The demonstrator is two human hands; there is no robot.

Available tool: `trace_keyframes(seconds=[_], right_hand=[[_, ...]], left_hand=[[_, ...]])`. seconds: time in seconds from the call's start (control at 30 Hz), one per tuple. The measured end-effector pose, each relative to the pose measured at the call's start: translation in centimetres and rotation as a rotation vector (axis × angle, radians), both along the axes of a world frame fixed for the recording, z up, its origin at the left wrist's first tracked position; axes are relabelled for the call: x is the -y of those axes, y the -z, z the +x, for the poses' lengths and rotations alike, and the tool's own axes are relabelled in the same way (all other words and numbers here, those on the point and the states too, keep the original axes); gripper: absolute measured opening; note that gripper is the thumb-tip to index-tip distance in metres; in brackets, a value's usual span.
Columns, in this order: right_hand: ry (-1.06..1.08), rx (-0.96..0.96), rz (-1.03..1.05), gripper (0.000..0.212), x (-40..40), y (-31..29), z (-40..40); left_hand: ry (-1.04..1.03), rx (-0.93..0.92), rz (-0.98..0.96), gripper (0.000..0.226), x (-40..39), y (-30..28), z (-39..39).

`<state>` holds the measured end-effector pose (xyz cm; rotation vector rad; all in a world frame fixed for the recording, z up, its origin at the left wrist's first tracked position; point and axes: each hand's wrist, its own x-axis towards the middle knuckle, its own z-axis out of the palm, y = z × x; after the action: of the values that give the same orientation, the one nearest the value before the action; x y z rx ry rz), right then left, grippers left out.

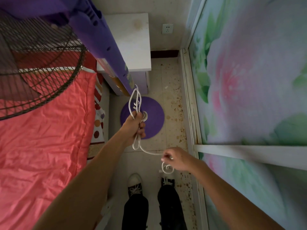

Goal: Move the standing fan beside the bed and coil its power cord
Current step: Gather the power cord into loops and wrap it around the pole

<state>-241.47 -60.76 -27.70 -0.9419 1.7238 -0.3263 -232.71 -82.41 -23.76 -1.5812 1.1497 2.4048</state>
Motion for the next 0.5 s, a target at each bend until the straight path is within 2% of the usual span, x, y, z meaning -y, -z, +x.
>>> trace_keyframes(seconds=[0.13, 0.23, 0.33, 0.43, 0.5], right_hand=[[0.196, -0.086, 0.027, 0.02, -2.2, 0.5, -2.9], [0.438, -0.074, -0.094, 0.023, -1.5, -0.7, -4.0], [0.597, -0.036, -0.187, 0.017, 1.5, -2.4, -4.5], [0.666, -0.037, -0.274, 0.015, 4.4, -3.7, -4.8], [0.656, -0.053, -0.32, 0.013, 6.4, -4.4, -5.1]], left_hand=[[0.051, -0.019, -0.053, 0.021, 1.1, -0.1, 1.4], [0.163, -0.053, -0.021, 0.018, 0.8, -0.1, 2.6], [0.299, -0.012, -0.035, 0.045, -0.4, 0.0, 3.7], [0.448, 0.042, -0.153, 0.079, -0.5, -0.4, 3.6], [0.581, 0.051, -0.229, 0.081, -0.4, -1.0, 3.0]])
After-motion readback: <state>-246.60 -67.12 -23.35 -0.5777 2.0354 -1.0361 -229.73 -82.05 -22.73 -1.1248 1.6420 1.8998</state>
